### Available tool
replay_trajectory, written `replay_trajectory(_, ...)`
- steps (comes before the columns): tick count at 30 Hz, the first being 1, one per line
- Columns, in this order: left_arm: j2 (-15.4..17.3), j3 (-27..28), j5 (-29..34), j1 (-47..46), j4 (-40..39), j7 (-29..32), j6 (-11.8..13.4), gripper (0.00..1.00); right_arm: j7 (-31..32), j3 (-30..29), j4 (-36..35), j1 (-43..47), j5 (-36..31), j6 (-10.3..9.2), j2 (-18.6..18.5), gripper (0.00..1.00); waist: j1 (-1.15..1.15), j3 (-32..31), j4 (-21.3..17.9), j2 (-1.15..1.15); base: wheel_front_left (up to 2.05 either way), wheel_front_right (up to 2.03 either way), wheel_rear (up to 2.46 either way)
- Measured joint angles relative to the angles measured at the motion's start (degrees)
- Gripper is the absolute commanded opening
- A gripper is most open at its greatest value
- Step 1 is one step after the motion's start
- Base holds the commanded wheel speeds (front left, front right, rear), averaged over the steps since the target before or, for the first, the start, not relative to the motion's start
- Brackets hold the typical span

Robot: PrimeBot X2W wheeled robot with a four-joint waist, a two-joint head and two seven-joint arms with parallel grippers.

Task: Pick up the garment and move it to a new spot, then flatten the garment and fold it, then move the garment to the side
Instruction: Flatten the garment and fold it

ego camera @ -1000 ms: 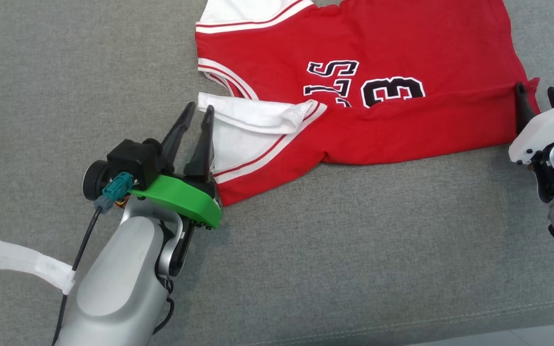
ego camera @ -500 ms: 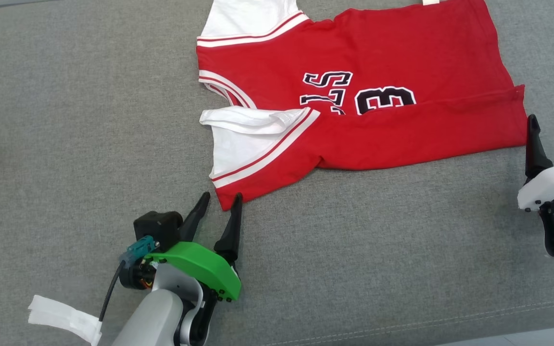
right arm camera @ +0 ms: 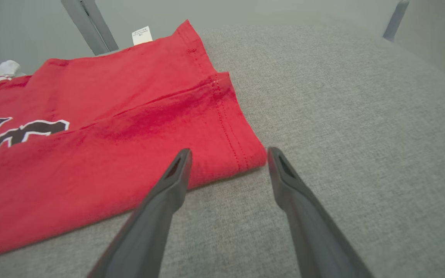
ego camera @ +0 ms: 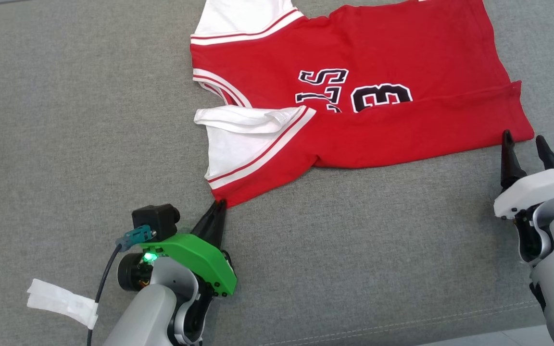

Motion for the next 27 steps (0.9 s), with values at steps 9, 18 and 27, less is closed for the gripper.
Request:
replay_trajectory(9,1.3,-0.4,0.8,-0.2,-0.5,-1.7,-0.8,0.0,1.6,0.5,8.8,-6.6,6.6,0.0,0.3,1.0,0.0,0.6,0.8,0.0,0.0,0.0,0.0)
replay_trajectory(18,2.4,-0.7,1.4,-0.4,-1.0,-2.9,-0.8,0.0,2.1,2.4,14.8,-9.3,9.9,0.0,-0.3,0.1,0.0,0.3,1.7,0.0,0.0,0.0,0.0)
replay_trajectory(27,3.4,-1.2,1.4,0.8,-2.4,-2.9,-1.1,0.0,1.1,6.0,11.6,-6.1,15.0,0.01,-1.9,0.0,0.0,-1.7,1.7,0.0,0.0,0.0,0.0)
